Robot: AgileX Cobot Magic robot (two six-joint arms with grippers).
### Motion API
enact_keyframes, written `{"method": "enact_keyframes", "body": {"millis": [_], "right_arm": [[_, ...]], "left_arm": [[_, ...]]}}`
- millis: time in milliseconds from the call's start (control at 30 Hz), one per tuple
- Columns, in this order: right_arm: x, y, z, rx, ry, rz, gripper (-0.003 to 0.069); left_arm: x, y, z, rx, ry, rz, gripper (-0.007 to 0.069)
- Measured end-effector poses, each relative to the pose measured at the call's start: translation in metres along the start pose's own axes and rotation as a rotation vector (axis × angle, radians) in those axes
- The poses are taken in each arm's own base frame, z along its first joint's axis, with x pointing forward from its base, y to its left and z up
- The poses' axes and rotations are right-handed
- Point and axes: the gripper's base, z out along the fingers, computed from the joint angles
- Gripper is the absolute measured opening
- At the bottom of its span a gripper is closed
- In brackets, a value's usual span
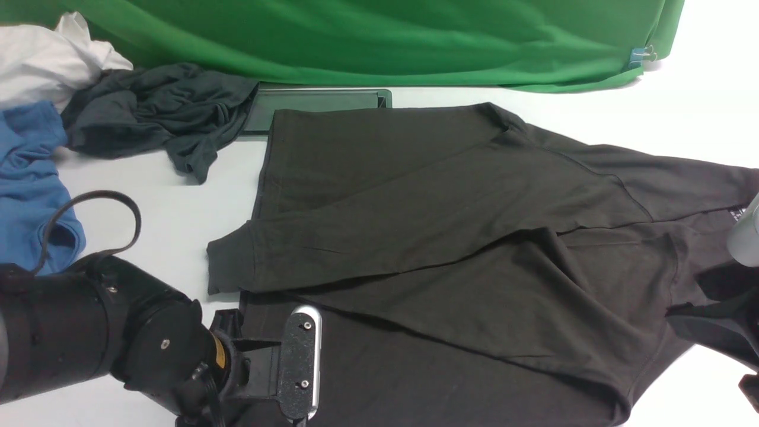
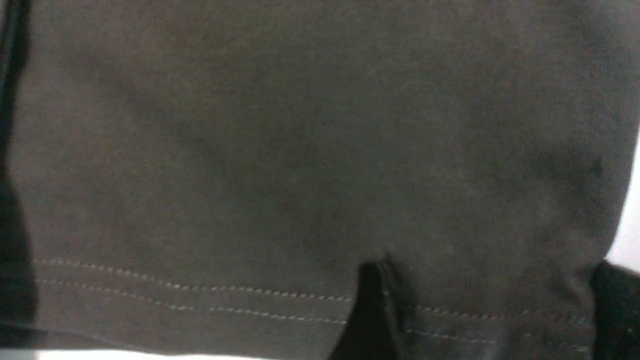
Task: Fold a long-sleeved shirt on a white desktop.
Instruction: 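Grasp the near edge of the shirt at its hem and shoulder corners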
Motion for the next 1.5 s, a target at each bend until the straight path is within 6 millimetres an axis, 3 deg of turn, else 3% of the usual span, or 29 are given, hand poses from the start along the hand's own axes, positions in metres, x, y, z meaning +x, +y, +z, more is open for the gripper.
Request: {"method": "enact_keyframes", "body": {"millis": [300,333,367,433,533,700,833,1167,1333,1500], "right_arm": [[-0.001,0.000,0.000,0.004,-0.011,-0.003,0.0328],[-0.001,0.000,0.000,0.004,-0.011,-0.005,0.0328],[-0.001,0.000,0.000,0.004,-0.011,-0.005,0.0328],[-0.001,0.000,0.000,0.004,-0.011,-0.008,0.0328],[-0.001,0.000,0.000,0.005,-0.013,-0.008,0.0328],[-0.002,-0.001,0.000,0.009,-0.021,-0.008,0.0328],[-0.003,-0.001,0.000,0.016,-0.038,-0.008,0.0328],[-0.004,-0.002,0.005,0.008,-0.014,-0.015,0.0328],[-0.007,-0.006,0.028,-0.026,0.074,-0.074,0.0353],[-0.008,-0.014,0.071,-0.084,0.205,-0.257,0.0476]], "left_arm": [[0.000,-0.001,0.007,0.051,0.030,-0.040,0.0403],[0.000,-0.001,0.007,0.051,0.031,-0.069,0.0335],[0.000,0.000,0.007,0.049,0.030,-0.071,0.0325],[-0.002,0.005,0.005,0.016,0.019,-0.076,0.0167],[-0.005,0.011,0.001,-0.011,0.017,-0.081,0.0060],[-0.012,0.023,-0.018,-0.028,0.011,-0.231,0.0056],[-0.016,0.030,-0.048,-0.048,-0.007,-0.417,0.0056],[-0.008,0.006,-0.091,-0.001,-0.044,-0.424,0.0056],[-0.003,-0.002,-0.103,-0.004,-0.050,-0.422,0.0056],[-0.001,-0.006,-0.110,-0.017,-0.064,-0.447,0.0056]]}}
